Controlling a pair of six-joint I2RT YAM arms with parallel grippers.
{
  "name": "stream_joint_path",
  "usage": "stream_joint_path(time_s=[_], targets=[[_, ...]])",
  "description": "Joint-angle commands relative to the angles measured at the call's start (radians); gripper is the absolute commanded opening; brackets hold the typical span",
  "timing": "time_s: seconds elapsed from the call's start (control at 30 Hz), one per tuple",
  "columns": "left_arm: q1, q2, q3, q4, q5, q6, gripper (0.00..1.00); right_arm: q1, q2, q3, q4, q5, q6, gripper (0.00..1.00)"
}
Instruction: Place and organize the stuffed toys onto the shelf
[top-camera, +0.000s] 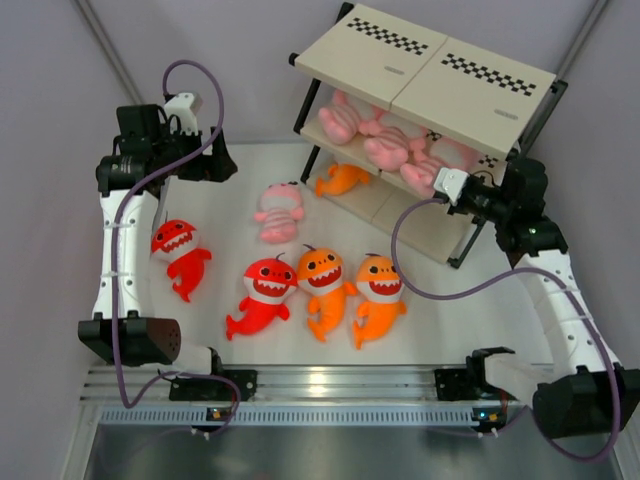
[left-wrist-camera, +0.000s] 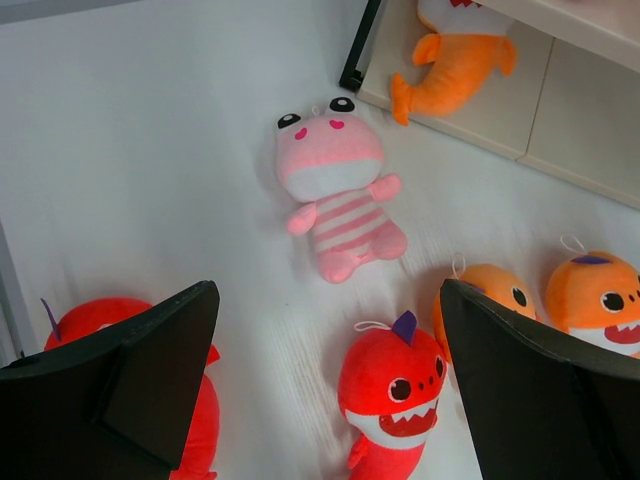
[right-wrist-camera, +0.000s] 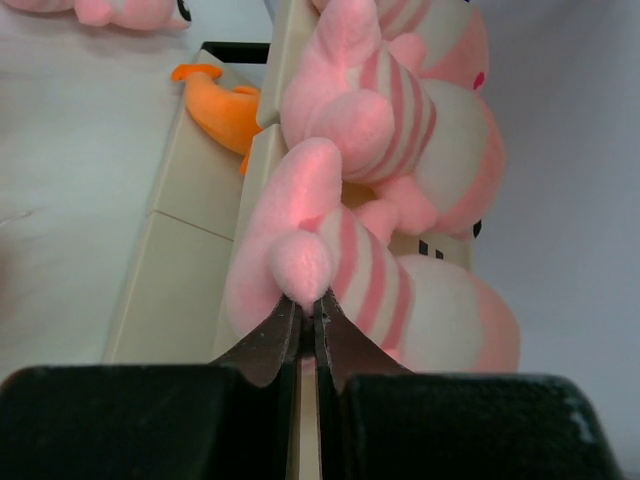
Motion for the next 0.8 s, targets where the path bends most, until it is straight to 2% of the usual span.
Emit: stream_joint_path(time_s=[0.0,0.5,0.77], targets=[[0.004,-0.002,0.035,0.012,0.007,0.02,0.98,-0.015,0.045,0.091,0.017,-0.134,-0.049,0.0],[0.004,-0.013,0.067,-0.002,-0.056,0.043,0.98,-0.021,0.225,0.215,0.002,-0.252,-0.132,0.0],[0.006,-0.007,0.053,-0.002,-0.045,0.035,0.98,-0.021,0.19,0.161,0.02,-0.186,-0.133,0.0]])
